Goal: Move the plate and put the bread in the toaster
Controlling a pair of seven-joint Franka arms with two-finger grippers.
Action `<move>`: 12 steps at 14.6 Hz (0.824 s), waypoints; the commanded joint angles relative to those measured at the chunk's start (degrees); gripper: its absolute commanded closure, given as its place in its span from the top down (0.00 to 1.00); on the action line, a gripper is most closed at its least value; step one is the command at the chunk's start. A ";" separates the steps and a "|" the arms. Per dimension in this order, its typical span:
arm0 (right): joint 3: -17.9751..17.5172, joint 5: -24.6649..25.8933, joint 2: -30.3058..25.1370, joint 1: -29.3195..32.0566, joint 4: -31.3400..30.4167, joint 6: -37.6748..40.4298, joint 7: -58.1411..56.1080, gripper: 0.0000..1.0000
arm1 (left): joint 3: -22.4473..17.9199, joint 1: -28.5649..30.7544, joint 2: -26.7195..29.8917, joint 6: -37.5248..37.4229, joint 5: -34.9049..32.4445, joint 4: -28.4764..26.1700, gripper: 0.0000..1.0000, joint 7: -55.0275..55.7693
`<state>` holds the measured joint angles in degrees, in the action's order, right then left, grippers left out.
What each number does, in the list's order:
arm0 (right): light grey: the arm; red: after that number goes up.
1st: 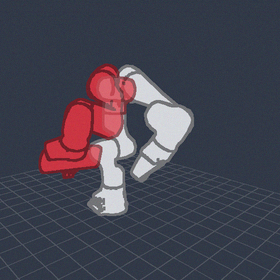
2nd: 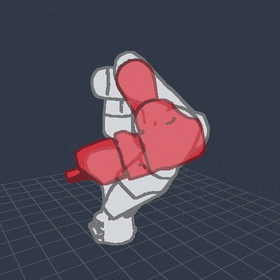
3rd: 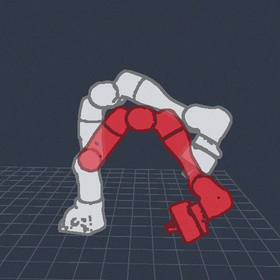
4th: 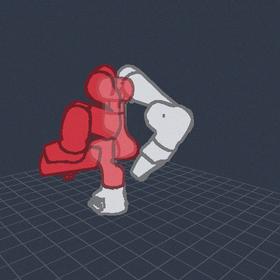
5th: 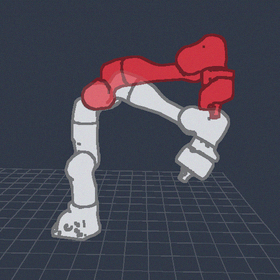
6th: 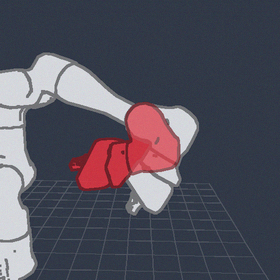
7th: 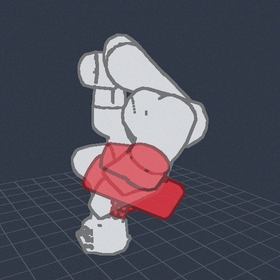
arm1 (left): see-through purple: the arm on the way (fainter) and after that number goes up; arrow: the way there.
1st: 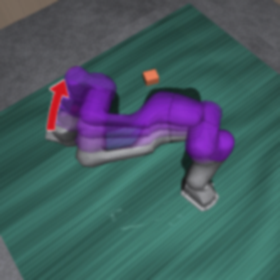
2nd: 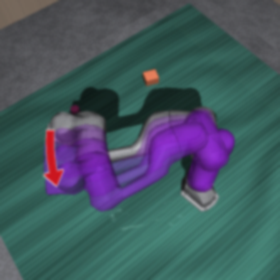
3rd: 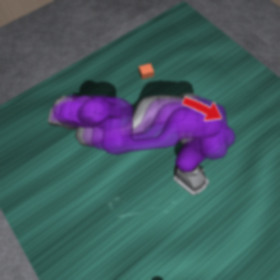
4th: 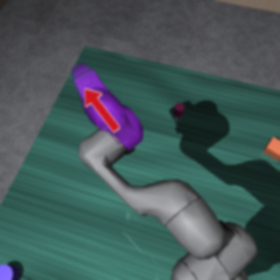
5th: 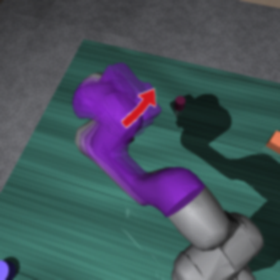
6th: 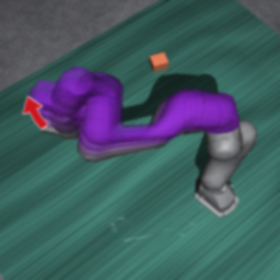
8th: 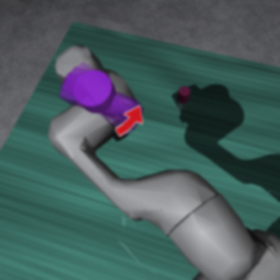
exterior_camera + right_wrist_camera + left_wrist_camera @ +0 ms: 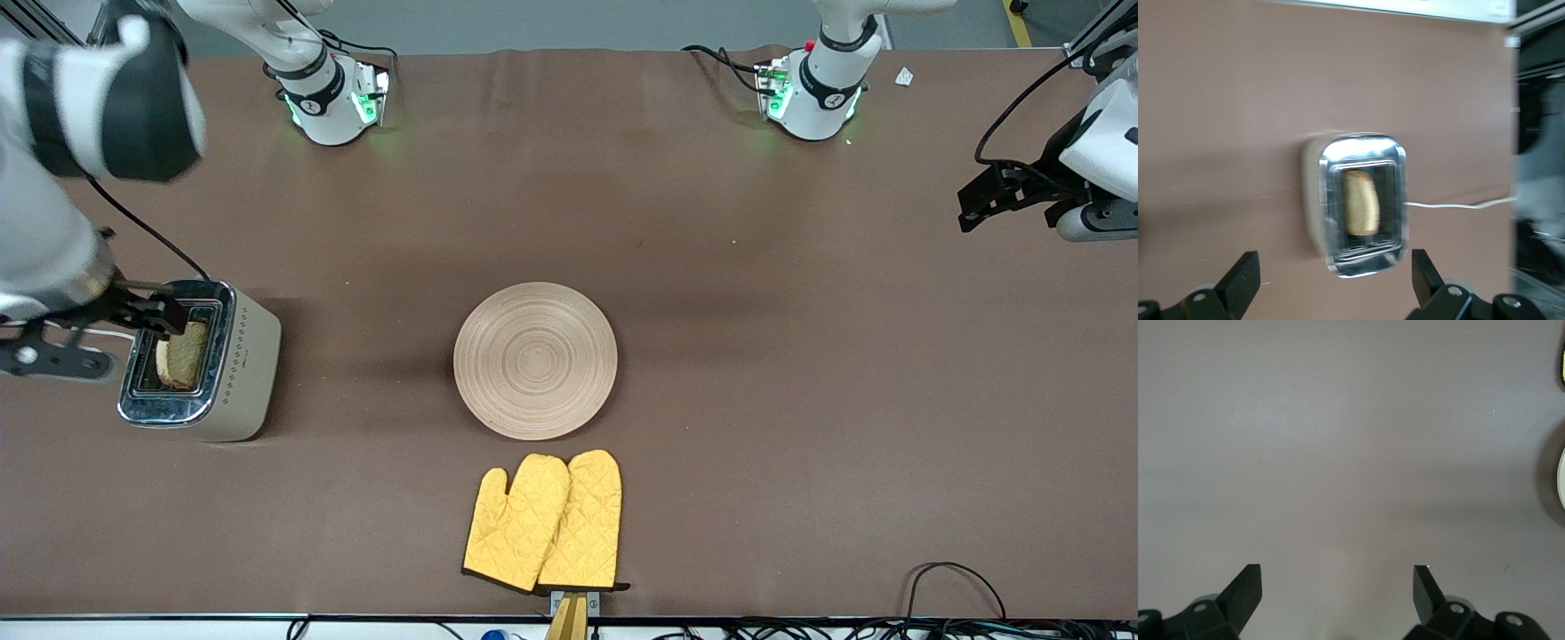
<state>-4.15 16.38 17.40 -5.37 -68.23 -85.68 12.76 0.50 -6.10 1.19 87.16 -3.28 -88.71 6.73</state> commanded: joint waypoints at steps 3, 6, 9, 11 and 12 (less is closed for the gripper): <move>-0.33 -8.81 -14.03 6.59 -17.78 -10.54 -5.26 1.00 | 0.03 0.03 -0.04 -0.77 0.65 0.56 1.00 -0.67; -0.24 -13.28 -16.51 9.75 -20.89 -11.17 -11.06 1.00 | 0.03 0.03 -0.04 -0.77 0.65 0.56 1.00 -0.67; -0.24 -15.85 -16.78 12.04 -20.89 -10.30 -15.04 1.00 | 0.03 -0.32 -0.13 -0.77 0.56 0.65 1.00 -0.67; -0.24 -16.20 -17.83 12.13 -21.50 -9.85 -15.13 1.00 | 0.20 -0.67 -0.04 -0.77 0.56 0.65 1.00 -0.84; -0.16 -17.50 -18.62 12.22 -23.68 -10.46 -15.22 1.00 | 0.29 -0.76 -0.13 -0.77 0.56 0.73 1.00 -0.76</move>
<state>-3.85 1.37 2.23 6.09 -86.98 -95.04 -1.48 0.63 -6.58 1.19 87.16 -3.28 -88.71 6.71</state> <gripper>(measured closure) 0.000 0.000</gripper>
